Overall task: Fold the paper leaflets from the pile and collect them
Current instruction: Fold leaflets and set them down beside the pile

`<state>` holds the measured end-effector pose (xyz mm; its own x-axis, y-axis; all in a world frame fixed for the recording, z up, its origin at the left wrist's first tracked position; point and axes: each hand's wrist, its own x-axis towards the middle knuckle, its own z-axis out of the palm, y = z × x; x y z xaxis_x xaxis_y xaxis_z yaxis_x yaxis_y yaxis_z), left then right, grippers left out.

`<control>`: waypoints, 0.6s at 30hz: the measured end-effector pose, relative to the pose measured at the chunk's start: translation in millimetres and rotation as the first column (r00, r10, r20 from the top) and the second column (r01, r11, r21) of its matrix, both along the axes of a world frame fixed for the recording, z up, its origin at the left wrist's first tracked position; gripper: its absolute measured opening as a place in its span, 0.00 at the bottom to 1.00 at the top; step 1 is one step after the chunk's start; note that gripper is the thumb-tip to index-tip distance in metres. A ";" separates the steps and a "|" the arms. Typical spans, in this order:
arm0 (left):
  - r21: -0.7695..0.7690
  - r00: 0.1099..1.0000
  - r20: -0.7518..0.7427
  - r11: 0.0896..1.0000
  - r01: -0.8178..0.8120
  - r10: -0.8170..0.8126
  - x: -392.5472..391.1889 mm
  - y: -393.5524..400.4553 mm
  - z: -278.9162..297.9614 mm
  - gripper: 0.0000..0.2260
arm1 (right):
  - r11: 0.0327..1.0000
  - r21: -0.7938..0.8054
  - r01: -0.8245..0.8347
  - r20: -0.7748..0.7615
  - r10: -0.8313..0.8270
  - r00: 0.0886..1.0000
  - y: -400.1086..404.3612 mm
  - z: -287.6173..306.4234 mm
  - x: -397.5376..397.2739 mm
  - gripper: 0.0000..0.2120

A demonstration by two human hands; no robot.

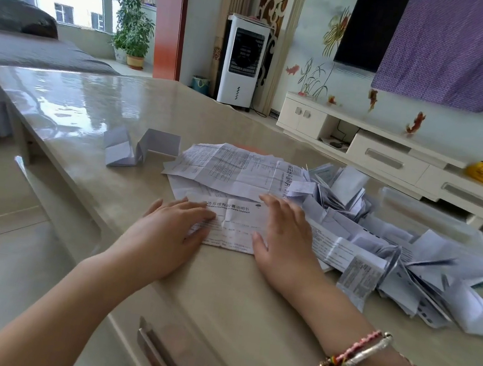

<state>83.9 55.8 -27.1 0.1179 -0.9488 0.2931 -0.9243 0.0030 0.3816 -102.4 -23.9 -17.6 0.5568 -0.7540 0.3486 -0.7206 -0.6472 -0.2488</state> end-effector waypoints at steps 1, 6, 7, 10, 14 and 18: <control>0.017 1.000 0.000 1.000 0.014 -0.014 1.4 0.9 0.8 0.17 | 1.000 0.008 0.008 -0.008 -0.008 1.000 -1.2 -0.3 0.2 0.27; 0.018 0.996 -0.004 0.996 0.088 -0.088 9.8 6.7 5.1 0.17 | 0.997 -0.027 -0.066 0.023 0.067 0.997 -1.7 -2.0 3.1 0.23; 0.020 0.995 -0.012 0.995 0.095 -0.095 10.8 8.6 6.0 0.19 | 0.993 -0.051 -0.106 0.042 0.108 0.993 -1.3 -1.6 2.7 0.21; 0.004 0.995 -0.022 0.995 0.102 -0.102 15.6 7.3 5.4 0.37 | 0.976 -0.034 -0.216 0.120 0.218 0.968 2.7 3.2 1.3 0.13; -0.038 0.996 0.010 0.995 0.093 -0.093 20.6 2.8 4.7 0.45 | 0.959 0.077 -0.271 0.105 0.263 0.959 7.4 3.8 0.8 0.18; -0.075 0.996 0.017 0.993 0.091 -0.090 18.1 5.0 12.4 0.36 | 0.956 0.137 -0.259 0.129 0.242 0.962 8.1 6.4 -2.2 0.18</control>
<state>102.0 60.8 -14.7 0.0285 -0.9305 0.3652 -0.9239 0.1150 0.3649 -104.6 -15.7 -11.2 0.6992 -0.6440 0.3106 -0.5032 -0.7518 -0.4261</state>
